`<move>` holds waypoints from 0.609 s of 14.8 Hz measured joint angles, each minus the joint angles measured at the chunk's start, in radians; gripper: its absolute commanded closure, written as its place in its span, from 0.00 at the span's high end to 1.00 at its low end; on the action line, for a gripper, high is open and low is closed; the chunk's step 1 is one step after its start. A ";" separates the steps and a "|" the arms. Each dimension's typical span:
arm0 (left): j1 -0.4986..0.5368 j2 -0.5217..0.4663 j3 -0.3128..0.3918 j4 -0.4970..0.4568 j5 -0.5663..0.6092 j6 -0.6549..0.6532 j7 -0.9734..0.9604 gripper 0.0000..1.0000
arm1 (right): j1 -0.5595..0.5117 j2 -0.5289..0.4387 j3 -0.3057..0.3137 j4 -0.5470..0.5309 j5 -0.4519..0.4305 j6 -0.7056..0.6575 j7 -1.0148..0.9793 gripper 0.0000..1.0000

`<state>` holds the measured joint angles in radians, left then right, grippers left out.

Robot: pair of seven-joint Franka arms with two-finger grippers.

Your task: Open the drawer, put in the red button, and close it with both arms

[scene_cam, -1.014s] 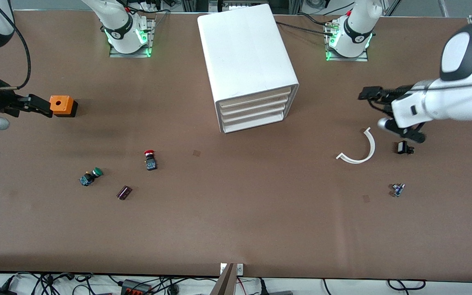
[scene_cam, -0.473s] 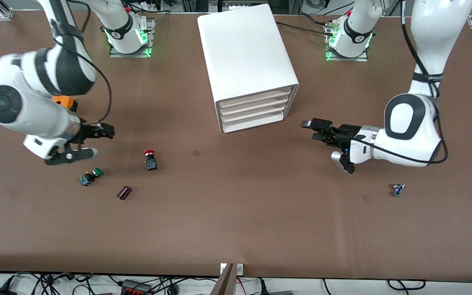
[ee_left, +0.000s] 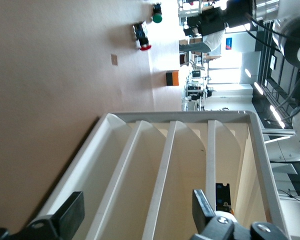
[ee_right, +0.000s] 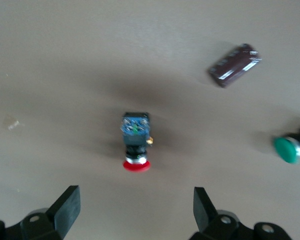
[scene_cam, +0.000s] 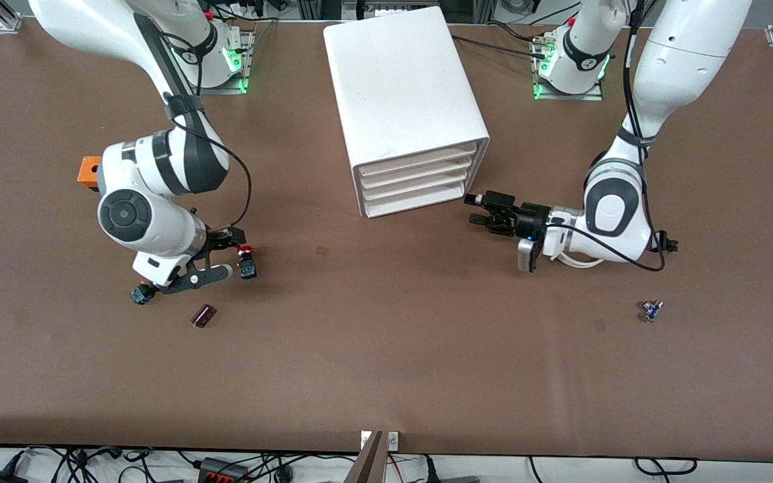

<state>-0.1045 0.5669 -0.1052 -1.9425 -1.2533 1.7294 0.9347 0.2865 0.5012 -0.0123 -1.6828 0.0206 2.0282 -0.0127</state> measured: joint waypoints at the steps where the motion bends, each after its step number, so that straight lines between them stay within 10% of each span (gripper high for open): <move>1: -0.003 0.001 -0.012 -0.014 0.000 -0.006 0.000 0.90 | 0.004 0.024 0.000 0.000 0.013 0.020 0.000 1.00; 9: -0.031 0.008 -0.027 -0.070 0.000 -0.067 0.003 0.68 | 0.043 0.157 -0.003 0.005 0.017 0.091 0.008 1.00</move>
<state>-0.1357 0.5750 -0.1322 -2.0120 -1.2538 1.6621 0.9374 0.3296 0.6585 -0.0156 -1.6779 0.0375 2.1188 -0.0046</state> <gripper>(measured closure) 0.304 0.000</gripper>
